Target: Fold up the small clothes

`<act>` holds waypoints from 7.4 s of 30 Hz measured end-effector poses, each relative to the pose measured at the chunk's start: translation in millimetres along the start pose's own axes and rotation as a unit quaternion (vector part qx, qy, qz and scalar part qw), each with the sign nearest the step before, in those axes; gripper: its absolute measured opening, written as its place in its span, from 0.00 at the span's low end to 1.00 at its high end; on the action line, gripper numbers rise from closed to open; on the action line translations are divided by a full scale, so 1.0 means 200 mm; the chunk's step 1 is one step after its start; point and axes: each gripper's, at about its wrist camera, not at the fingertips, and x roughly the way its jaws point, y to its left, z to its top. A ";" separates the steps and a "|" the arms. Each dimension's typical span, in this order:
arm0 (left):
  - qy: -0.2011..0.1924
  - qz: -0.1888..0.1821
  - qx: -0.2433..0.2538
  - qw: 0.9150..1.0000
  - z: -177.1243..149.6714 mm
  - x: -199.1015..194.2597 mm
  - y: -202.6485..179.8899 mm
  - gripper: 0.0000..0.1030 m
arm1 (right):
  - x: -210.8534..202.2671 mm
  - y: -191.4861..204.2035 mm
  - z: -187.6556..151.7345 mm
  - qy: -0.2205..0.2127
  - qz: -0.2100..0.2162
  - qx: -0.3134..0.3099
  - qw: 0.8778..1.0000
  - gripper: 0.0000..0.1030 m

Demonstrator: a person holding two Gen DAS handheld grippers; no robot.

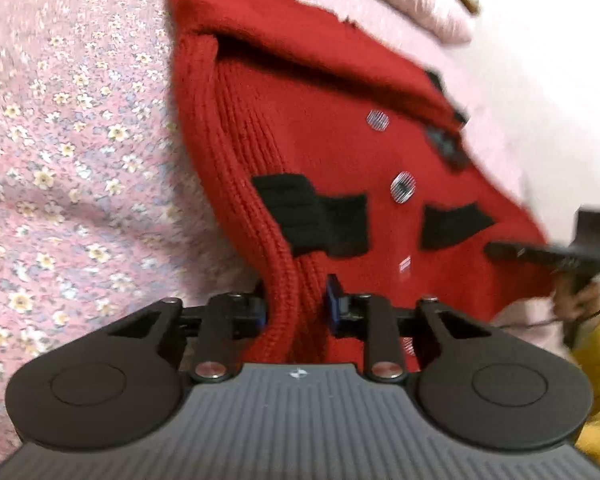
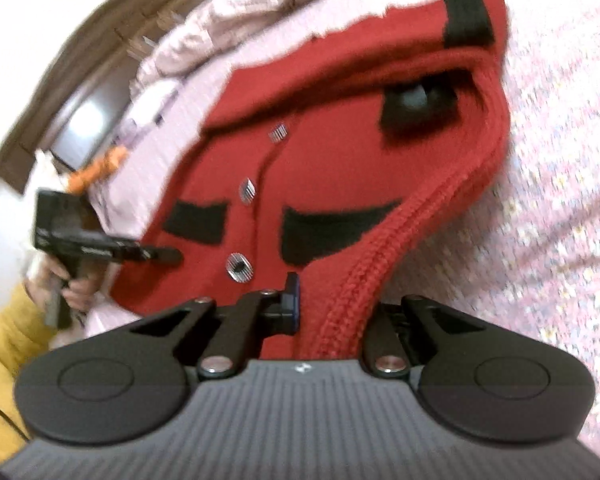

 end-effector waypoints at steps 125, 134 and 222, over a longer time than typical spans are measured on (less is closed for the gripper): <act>-0.184 0.256 0.025 0.949 1.34 0.44 0.18 0.17 | 0.41 -0.52 0.92 -0.228 -0.276 0.035 0.933 0.14; -0.214 0.233 -0.010 0.949 1.26 0.22 -0.01 0.18 | 0.28 -0.44 0.90 -0.239 -0.271 0.052 0.931 0.20; -0.118 0.305 -0.048 0.944 0.45 0.20 -0.14 0.70 | 0.32 -0.24 0.24 -0.330 -0.154 0.344 0.866 0.72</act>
